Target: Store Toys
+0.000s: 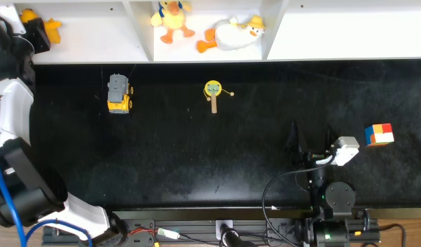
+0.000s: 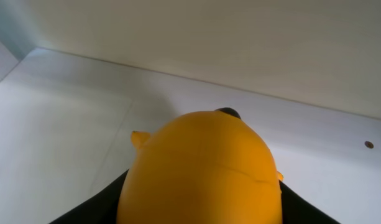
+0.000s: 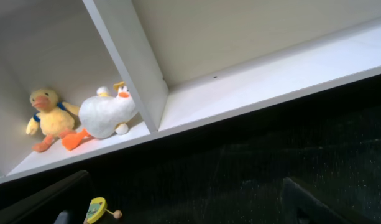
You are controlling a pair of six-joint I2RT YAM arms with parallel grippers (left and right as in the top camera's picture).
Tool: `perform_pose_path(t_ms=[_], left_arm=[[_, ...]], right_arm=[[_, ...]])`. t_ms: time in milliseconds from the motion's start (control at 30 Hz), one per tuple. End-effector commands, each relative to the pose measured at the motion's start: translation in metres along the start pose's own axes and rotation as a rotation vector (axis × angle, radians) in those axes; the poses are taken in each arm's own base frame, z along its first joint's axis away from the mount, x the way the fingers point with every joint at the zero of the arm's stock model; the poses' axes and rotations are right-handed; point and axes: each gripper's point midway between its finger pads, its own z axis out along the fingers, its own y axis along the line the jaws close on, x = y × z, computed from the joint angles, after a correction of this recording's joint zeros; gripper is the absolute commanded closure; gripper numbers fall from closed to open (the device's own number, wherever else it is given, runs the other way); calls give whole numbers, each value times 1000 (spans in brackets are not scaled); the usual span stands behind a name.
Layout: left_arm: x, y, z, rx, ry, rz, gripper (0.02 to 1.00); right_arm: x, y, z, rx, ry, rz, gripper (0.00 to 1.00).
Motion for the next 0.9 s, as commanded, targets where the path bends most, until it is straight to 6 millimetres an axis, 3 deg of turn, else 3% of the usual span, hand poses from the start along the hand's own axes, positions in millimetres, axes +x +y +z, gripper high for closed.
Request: perform_pose_path(t_ms=[33,200,500,733,900], left_arm=[[-7,4,5,-19,-16,-2,371],[-11,4,5,-19,-35,0,202],[-14,4,5,-18,-46,-5,18],[-15,3,2,-19,-44,-31,20],[-22,1,-16,-23,-32,-34,18]], right_arm=[[3,-1,0,-1,0,-4,5],[3,-1,0,-1,0,-4,5],[3,-1,0,-1,-1,-4,5],[3,-1,0,-1,0,-4,7],[3,-1,0,-1,-1,-4,7]])
